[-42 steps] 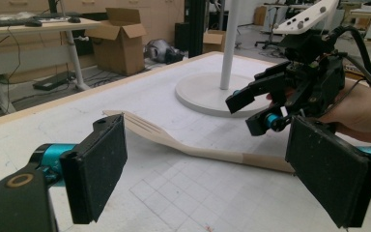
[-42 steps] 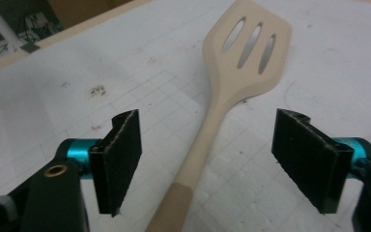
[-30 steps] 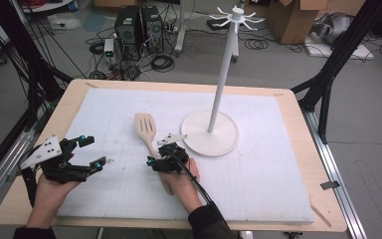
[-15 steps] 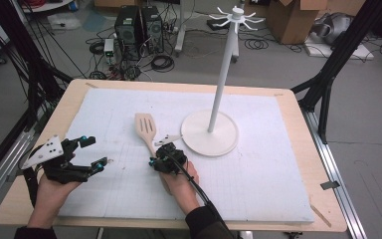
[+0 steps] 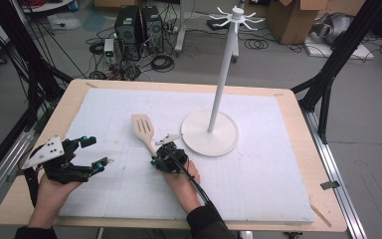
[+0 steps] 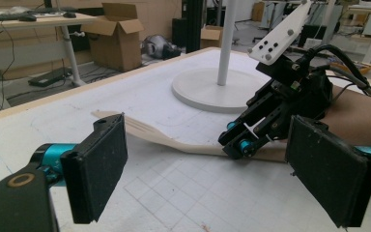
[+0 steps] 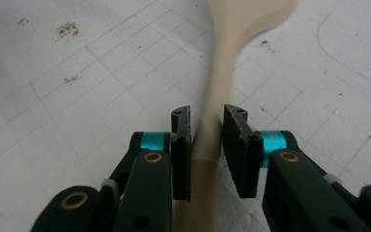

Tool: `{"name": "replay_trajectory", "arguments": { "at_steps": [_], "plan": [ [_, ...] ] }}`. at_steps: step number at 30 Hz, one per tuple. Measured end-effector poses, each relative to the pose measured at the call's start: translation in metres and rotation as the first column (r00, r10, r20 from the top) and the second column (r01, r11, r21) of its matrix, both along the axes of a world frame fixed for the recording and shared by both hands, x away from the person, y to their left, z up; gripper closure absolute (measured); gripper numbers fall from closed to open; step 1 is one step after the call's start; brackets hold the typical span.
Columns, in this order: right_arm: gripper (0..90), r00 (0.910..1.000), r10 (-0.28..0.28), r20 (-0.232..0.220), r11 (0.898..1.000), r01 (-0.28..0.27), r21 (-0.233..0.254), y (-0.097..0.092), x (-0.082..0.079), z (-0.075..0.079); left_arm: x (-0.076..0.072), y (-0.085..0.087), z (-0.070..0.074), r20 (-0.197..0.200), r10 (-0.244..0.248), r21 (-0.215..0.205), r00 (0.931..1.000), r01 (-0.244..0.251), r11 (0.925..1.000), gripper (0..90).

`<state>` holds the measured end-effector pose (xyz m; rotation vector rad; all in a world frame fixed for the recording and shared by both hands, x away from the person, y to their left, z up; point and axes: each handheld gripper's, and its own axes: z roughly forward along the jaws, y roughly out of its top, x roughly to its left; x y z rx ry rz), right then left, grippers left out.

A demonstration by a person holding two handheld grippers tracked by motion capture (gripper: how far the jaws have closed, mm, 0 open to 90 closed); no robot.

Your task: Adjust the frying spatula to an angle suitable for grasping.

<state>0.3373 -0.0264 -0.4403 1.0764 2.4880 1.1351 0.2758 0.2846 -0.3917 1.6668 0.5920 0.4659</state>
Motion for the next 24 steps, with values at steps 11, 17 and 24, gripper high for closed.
{"name": "replay_trajectory", "arguments": {
  "at_steps": [11, 17, 24],
  "plan": [
    [76.2, 0.9977, 0.064, 0.021, 0.998, -0.064, 0.008, -0.008, -0.001, 0.007, 0.000, 0.000, 0.000, -0.003, 0.003, 0.001, 1.0000, -0.003, 1.0000, 15.5],
    [76.3, 0.9915, 0.119, 0.052, 0.991, -0.122, 0.053, -0.020, -0.005, 0.021, 0.000, 0.001, 0.001, 0.004, 0.000, 0.001, 1.0000, 0.000, 1.0000, 15.5],
    [76.5, 0.9752, 0.192, 0.110, 0.978, -0.199, 0.056, -0.043, -0.010, 0.038, -0.001, 0.001, 0.001, 0.005, 0.000, 0.001, 1.0000, 0.000, 1.0000, 15.5]
  ]
}}
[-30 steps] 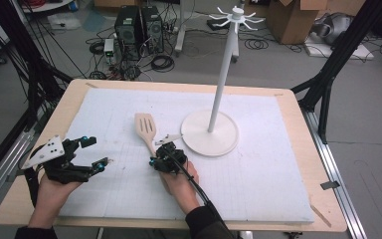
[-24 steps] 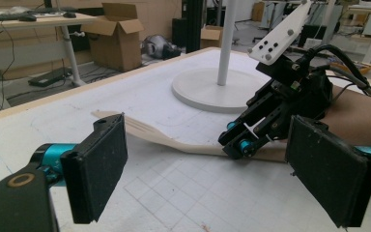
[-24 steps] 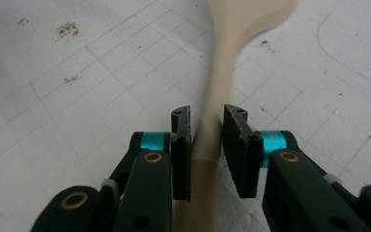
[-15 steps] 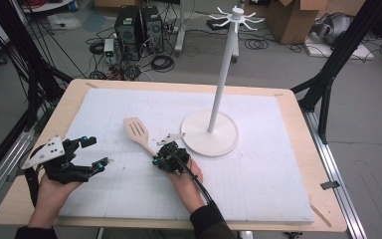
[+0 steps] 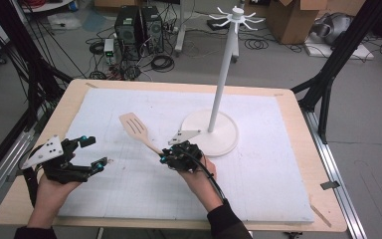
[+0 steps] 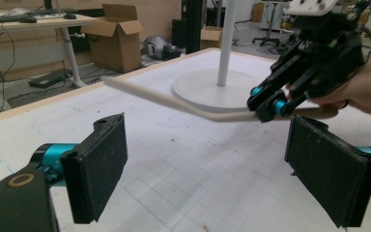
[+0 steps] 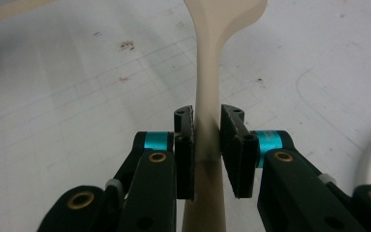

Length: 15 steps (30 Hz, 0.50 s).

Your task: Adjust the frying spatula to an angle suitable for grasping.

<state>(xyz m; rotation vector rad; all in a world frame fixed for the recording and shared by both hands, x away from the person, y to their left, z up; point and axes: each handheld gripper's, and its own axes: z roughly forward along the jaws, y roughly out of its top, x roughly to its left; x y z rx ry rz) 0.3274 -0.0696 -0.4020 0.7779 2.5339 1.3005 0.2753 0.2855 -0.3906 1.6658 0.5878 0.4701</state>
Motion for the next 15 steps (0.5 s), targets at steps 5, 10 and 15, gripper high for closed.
{"name": "replay_trajectory", "arguments": {
  "at_steps": [5, 10, 15],
  "plan": [
    [76.7, 0.9964, 0.078, 0.034, 0.997, -0.078, -0.009, -0.030, -0.005, 0.011, 0.000, -0.002, 0.000, 0.005, -0.011, 0.000, 0.9999, 0.011, 0.9999, 15.6],
    [76.7, 0.9902, 0.131, 0.049, 0.991, -0.131, -0.010, -0.051, -0.009, 0.014, -0.001, -0.002, 0.001, 0.009, -0.022, -0.002, 0.9997, 0.022, 0.9998, 15.5],
    [76.7, 0.9722, 0.226, 0.061, 0.973, -0.222, -0.061, -0.073, -0.017, 0.015, -0.002, -0.002, 0.003, 0.015, -0.037, -0.013, 0.9992, 0.037, 0.9992, 15.6]
  ]
}}
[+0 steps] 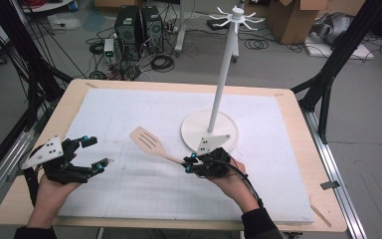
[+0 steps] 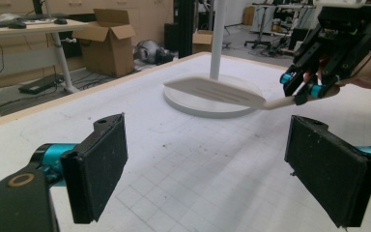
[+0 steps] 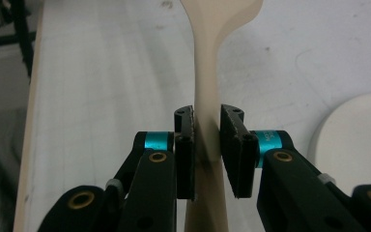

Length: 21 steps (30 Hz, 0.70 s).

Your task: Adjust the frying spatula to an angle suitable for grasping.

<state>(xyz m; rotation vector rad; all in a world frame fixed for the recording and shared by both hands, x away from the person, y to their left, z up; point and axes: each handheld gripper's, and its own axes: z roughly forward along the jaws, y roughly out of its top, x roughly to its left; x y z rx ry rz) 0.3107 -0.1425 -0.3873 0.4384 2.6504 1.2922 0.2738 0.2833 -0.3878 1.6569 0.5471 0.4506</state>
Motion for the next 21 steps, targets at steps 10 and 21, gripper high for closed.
{"name": "replay_trajectory", "arguments": {
  "at_steps": [10, 21],
  "plan": [
    [76.8, 0.9843, 0.176, -0.010, 0.982, -0.176, -0.069, -0.026, -0.007, -0.017, 0.001, -0.006, -0.002, -0.002, -0.024, 0.006, 0.9997, 0.024, 0.9997, 15.6],
    [76.7, 0.9623, 0.272, -0.009, 0.949, -0.270, -0.164, -0.020, -0.002, -0.039, 0.003, -0.012, -0.006, -0.017, -0.041, 0.021, 0.9990, 0.041, 0.9989, 15.7]
  ]
}}
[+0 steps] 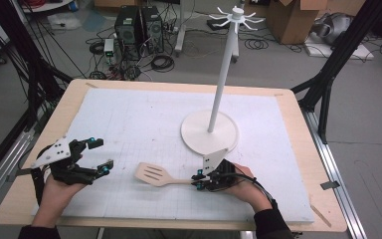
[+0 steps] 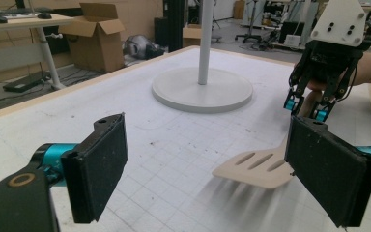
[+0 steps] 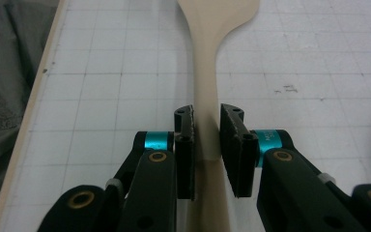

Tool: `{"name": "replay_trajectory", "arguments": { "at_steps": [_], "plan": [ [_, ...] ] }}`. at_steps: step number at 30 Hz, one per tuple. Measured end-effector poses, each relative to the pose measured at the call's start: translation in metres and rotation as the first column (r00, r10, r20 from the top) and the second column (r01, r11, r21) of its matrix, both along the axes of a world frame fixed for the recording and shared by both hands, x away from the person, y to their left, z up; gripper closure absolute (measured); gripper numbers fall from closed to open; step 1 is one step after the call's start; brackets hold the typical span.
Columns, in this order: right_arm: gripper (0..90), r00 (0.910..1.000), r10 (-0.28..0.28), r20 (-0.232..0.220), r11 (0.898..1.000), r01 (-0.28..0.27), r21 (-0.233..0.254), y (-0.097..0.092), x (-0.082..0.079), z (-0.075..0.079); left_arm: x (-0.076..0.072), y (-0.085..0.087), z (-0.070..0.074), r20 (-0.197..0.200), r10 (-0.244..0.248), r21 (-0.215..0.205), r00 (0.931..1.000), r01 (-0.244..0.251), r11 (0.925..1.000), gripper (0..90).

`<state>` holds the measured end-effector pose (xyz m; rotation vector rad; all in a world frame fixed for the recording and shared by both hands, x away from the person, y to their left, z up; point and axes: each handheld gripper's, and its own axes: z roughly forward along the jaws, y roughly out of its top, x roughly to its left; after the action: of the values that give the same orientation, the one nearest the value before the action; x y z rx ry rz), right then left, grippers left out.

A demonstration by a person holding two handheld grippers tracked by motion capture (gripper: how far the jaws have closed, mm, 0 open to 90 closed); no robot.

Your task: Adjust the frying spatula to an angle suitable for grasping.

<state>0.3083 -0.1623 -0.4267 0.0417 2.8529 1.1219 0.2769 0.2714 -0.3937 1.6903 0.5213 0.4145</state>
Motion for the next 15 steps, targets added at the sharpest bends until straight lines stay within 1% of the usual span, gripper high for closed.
{"name": "replay_trajectory", "arguments": {
  "at_steps": [3, 5, 9, 12, 13, 14, 15],
  "plan": [
    [76.7, 0.9999, 0.006, -0.010, 1.000, -0.006, -0.005, 0.0022, 0.0012, -0.0024, 0.0000, -0.0006, -0.0001, 0.002, -0.003, 0.001, 1.0000, 0.003, 1.0000, 15.7],
    [76.6, 0.9999, 0.005, -0.016, 1.000, -0.005, 0.001, 0.0024, 0.0028, -0.0043, 0.0004, -0.0012, -0.0008, -0.001, -0.002, 0.005, 1.0000, 0.002, 1.0000, 15.7],
    [75.6, 0.9997, 0.013, -0.020, 1.000, -0.013, -0.002, 0.0026, 0.0027, -0.0066, 0.0006, -0.0015, -0.0014, -0.004, -0.004, 0.004, 1.0000, 0.004, 1.0000, 15.7],
    [75.1, 0.9997, 0.008, -0.021, 1.000, -0.008, -0.002, 0.0022, 0.0027, -0.0064, 0.0004, -0.0017, -0.0010, -0.002, -0.006, 0.005, 1.0000, 0.006, 1.0000, 15.7],
    [67.6, 0.9996, 0.008, -0.028, 1.000, -0.008, 0.003, 0.0023, 0.0024, -0.0062, 0.0004, -0.0017, -0.0009, -0.001, -0.007, 0.004, 1.0000, 0.007, 1.0000, 15.7],
    [63.3, 0.9996, 0.014, -0.025, 1.000, -0.014, 0.009, 0.0026, 0.0022, -0.0063, 0.0004, -0.0017, -0.0009, -0.001, -0.007, 0.004, 1.0000, 0.007, 1.0000, 15.7],
    [59.6, 0.9999, 0.007, -0.014, 1.000, -0.006, 0.013, 0.0026, 0.0016, -0.0056, 0.0004, -0.0016, -0.0008, -0.001, -0.007, 0.004, 1.0000, 0.007, 1.0000, 15.7]
  ]
}}
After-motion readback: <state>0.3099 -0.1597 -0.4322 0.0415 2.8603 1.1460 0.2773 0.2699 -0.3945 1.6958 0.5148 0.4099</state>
